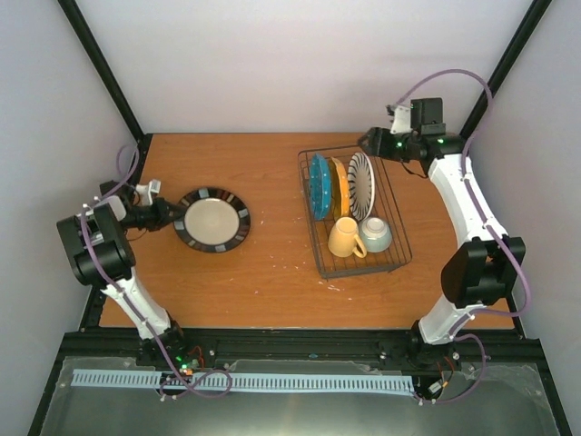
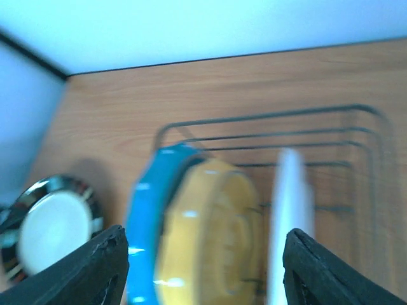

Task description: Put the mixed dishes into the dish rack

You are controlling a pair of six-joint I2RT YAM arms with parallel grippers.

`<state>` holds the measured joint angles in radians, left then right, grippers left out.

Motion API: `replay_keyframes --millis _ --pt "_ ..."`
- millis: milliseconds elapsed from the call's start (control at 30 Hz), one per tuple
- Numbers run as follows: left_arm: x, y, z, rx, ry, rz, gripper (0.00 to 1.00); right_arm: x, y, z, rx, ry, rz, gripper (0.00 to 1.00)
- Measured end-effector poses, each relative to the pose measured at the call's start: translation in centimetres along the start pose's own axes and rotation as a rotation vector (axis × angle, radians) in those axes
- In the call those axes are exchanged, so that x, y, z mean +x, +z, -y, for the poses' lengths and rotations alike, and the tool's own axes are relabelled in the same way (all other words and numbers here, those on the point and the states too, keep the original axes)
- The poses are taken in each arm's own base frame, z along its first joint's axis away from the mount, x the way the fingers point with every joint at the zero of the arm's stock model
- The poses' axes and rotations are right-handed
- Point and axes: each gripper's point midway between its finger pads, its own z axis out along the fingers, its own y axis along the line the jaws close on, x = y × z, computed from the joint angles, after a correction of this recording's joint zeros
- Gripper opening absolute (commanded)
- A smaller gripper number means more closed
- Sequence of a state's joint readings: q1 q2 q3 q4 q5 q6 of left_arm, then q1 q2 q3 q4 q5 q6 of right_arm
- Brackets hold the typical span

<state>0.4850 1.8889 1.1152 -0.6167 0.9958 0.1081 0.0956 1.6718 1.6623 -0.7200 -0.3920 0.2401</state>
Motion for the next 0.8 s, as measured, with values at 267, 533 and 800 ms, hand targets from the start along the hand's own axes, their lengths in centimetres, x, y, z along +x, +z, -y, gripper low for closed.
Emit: replay_keyframes --millis 267,533,800 --pt "-4.1 2.0 12.8 0.102 0.278 0.034 0.01 1.7 1.8 -11.1 -0.51 -0.076 -0.108 0.7" --pt "-6.5 2.0 23.0 0.306 0.411 0.073 0.01 6.4 4.7 -14.3 -0.76 -0.002 -0.324 0.72" --pt "-6.8 1.9 26.0 0.398 0.415 0.08 0.01 6.4 5.1 -15.7 -0.886 0.042 -0.366 0.73"
